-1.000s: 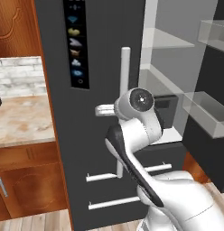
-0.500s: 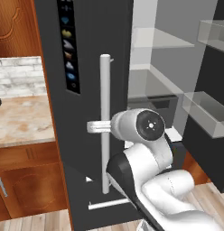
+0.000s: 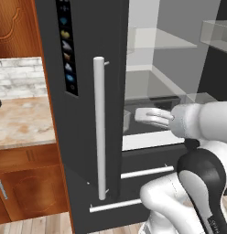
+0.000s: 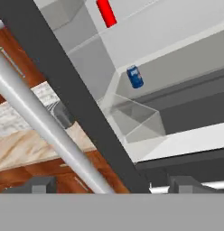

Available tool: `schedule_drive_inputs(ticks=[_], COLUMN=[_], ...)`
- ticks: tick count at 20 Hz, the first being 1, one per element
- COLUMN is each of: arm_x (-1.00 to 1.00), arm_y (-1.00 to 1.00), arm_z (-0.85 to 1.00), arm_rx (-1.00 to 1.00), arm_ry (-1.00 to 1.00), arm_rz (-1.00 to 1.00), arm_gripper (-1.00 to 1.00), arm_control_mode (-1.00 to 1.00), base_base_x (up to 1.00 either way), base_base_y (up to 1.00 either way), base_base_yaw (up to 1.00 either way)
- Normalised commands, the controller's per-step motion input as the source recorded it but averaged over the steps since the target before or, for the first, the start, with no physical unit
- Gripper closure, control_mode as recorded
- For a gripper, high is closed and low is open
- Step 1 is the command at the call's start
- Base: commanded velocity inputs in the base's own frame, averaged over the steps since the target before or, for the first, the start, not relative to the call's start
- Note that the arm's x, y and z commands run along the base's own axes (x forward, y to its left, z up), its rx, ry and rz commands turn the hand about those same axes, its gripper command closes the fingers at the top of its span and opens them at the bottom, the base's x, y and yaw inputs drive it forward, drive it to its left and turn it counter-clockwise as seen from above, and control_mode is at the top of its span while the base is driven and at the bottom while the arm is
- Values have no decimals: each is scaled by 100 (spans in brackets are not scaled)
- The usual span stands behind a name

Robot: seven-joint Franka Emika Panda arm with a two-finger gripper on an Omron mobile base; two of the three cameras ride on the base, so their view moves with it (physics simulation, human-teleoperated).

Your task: Open the fridge, grab two sodas, and place both sodas inside the bowl with ice on the dining counter.

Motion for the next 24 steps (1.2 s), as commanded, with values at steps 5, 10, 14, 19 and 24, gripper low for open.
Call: schedule_drive_inputs(ticks=[5, 10, 14, 19, 24], arm_x=[67, 100, 100, 89, 48], arm_y=[-51, -6, 8, 43, 76], arm_z=[0, -11, -19, -9, -5], arm_rx=[35, 21, 18, 16, 7], arm_ry=[1, 7, 14, 18, 17], arm_rz=[20, 11, 11, 9, 9], arm_gripper=[-100, -100, -100, -100, -100], arm_control_mode=[-100, -100, -100, -100, -100], base_base_x=[0, 0, 0, 0, 0], base_base_y=[0, 0, 0, 0, 0], base_base_yaw=[0, 0, 0, 0, 0])
